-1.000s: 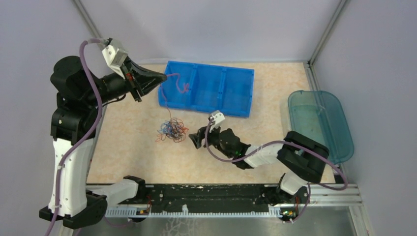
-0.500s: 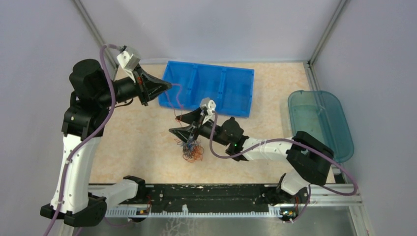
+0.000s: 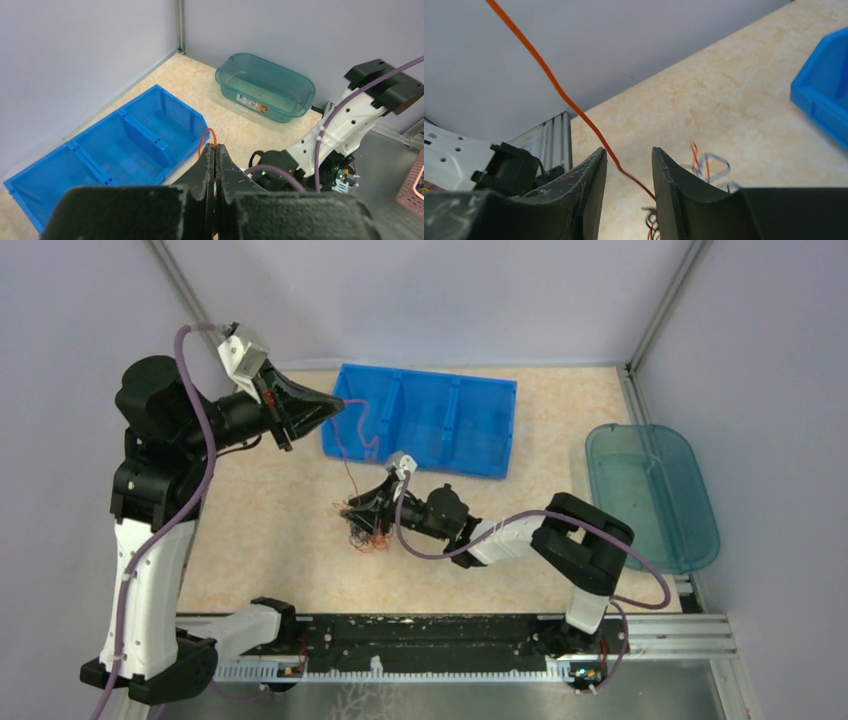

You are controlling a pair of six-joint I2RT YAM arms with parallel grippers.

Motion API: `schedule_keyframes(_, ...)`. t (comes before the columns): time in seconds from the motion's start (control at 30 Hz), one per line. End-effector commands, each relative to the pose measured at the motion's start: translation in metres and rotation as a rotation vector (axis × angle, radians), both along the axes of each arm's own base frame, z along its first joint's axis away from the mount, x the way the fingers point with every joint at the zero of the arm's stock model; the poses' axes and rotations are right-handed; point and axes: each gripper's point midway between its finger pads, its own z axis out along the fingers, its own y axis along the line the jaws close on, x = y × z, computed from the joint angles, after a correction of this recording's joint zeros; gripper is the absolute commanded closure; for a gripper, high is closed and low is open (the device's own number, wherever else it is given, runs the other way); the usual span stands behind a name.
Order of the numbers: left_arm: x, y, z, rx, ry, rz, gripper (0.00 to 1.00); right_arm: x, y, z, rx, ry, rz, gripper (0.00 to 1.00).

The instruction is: Untangle the cables

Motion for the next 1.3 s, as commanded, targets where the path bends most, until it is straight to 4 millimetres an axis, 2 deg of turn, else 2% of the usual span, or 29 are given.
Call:
schedule_keyframes(0.0,-0.015,-0.002,0.032,-0.053,-0.063,-0.036,1.0,-0.002,0.004,-0.004,0.048,0.024,-0.01,0.61)
schedule_keyframes(0.1,-0.02,-0.002,0.044,-0.07,-0.081,-0.046,1.0,0.002,0.006,-0.017,0.036,0.047,-0.026,0.62)
schedule_keyframes(0.33,-0.028,-0.002,0.062,-0.092,-0.111,-0.06,1.0,0.005,0.006,-0.032,0.021,0.069,-0.038,0.66)
schedule_keyframes(0.47,-0.031,-0.002,0.071,-0.104,-0.134,-0.066,1.0,0.005,0.002,-0.046,-0.002,0.086,-0.052,0.66)
schedule_keyframes(0.63,-0.035,-0.002,0.093,-0.133,-0.175,-0.078,1.0,0.006,-0.004,-0.067,-0.034,0.104,-0.078,0.65)
schedule_keyframes(0.8,-0.038,-0.002,0.111,-0.159,-0.213,-0.087,1.0,0.008,-0.004,-0.083,-0.079,0.108,-0.107,0.61)
schedule_keyframes(1.03,-0.044,0.008,0.154,-0.199,-0.383,-0.03,1.0,0.011,-0.012,-0.099,-0.129,0.106,-0.155,0.59)
schedule_keyframes(1.27,-0.058,0.04,0.218,-0.299,-0.679,0.156,1.0,0.01,-0.023,-0.119,-0.158,0.135,-0.183,0.57)
